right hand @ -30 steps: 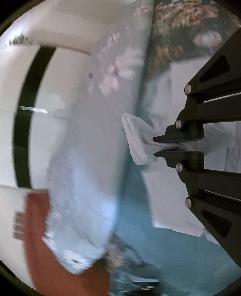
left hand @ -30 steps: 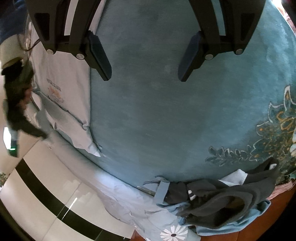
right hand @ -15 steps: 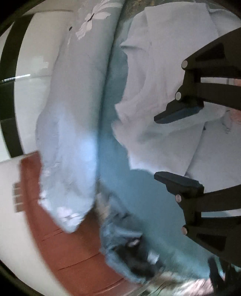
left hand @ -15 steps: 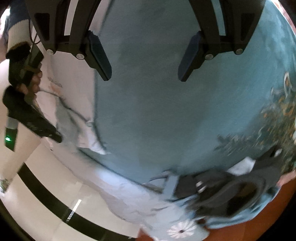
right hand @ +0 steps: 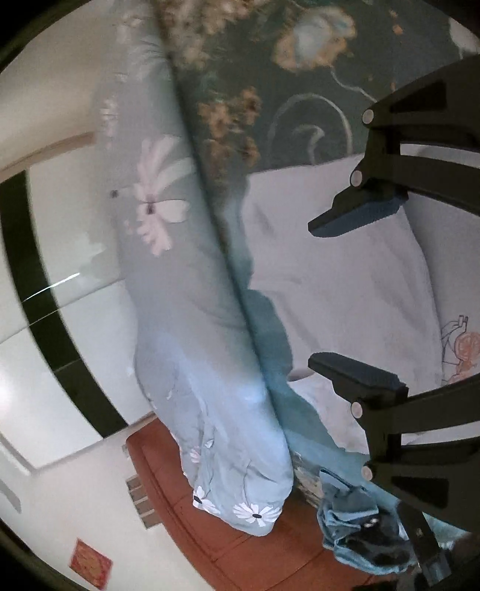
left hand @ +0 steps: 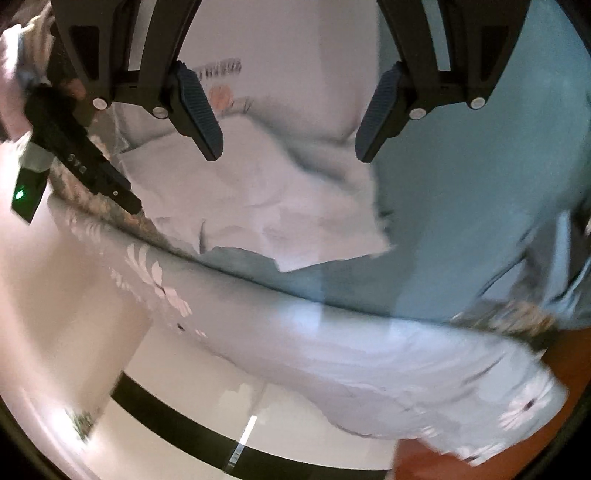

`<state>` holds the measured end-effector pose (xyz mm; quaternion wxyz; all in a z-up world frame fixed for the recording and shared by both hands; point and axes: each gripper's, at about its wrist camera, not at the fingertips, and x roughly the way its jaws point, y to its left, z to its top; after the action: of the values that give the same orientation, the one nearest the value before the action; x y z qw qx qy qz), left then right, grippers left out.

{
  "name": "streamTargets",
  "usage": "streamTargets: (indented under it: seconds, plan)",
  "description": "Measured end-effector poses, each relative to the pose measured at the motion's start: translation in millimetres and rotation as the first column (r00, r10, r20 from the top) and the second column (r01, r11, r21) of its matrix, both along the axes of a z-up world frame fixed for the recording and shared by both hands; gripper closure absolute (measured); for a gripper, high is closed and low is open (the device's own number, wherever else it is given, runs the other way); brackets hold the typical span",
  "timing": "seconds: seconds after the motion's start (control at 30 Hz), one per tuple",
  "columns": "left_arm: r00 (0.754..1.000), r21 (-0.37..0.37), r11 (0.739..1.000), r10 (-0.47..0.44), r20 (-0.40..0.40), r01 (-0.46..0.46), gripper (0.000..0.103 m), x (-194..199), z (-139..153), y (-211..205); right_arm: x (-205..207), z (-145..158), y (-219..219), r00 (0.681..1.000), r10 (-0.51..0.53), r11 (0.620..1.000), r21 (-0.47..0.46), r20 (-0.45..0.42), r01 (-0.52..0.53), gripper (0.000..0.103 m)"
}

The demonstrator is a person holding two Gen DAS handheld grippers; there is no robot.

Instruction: Fold clothes

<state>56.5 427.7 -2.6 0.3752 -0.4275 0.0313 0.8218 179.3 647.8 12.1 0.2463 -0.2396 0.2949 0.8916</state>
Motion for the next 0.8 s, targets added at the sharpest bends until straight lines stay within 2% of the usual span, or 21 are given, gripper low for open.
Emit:
streamTargets:
  seconds: [0.1,0.17,0.37,0.4,0.43,0.47,0.5,0.57,0.6,0.67,0.73,0.8]
  plan:
    - [0.994,-0.124,0.991,-0.068,-0.088,0.057,0.025,4,-8,38,3,0,-1,1.000,-0.001,1.000,-0.024,-0.016,0.000,0.036]
    - [0.991,-0.195,0.979,-0.087,-0.104,0.065,0.025,1,-19,59,9,5,0,0.999,-0.009,1.000,-0.011,-0.031,0.009,0.036]
    - [0.991,-0.289,0.956,-0.084,-0.106,0.050,0.027,-12,-42,80,18,10,4,0.998,-0.034,0.999,-0.015,-0.047,0.034,0.036]
    - [0.990,-0.293,0.955,-0.085,-0.112,0.049,0.030,-12,-44,81,19,10,5,0.998,-0.036,0.999,-0.022,-0.049,0.035,0.036]
    - [0.989,-0.299,0.953,-0.084,-0.118,0.045,0.039,-12,-46,81,19,9,6,0.998,-0.036,0.999,-0.027,-0.048,0.034,0.036]
    - [0.989,-0.308,0.951,-0.079,-0.123,0.037,0.053,-13,-48,79,18,8,7,0.998,-0.033,0.999,-0.030,-0.046,0.032,0.036]
    - [0.990,-0.309,0.951,-0.067,-0.121,0.026,0.059,-15,-50,77,18,7,7,0.999,-0.030,0.999,-0.033,-0.043,0.029,0.036]
    - [0.994,-0.293,0.956,-0.034,-0.106,0.002,0.080,-22,-51,71,15,2,10,0.999,-0.018,0.998,-0.059,-0.040,0.016,0.036]
    - [0.996,-0.273,0.962,-0.018,-0.093,-0.008,0.083,-26,-50,67,14,-1,11,0.999,-0.013,0.997,-0.071,-0.030,0.011,0.036]
    - [0.996,-0.211,0.977,0.019,-0.081,-0.036,0.099,-29,-41,55,11,-8,14,1.000,-0.005,0.996,-0.089,0.002,0.005,0.036]
    - [0.990,-0.137,0.988,0.053,-0.130,-0.071,0.098,-27,-25,40,11,-15,20,0.999,-0.018,0.993,-0.115,0.027,0.021,0.036]
    - [0.985,-0.035,0.994,0.102,-0.140,-0.108,0.098,-25,-14,19,16,-21,27,0.999,-0.040,0.989,-0.142,0.028,0.043,0.037]
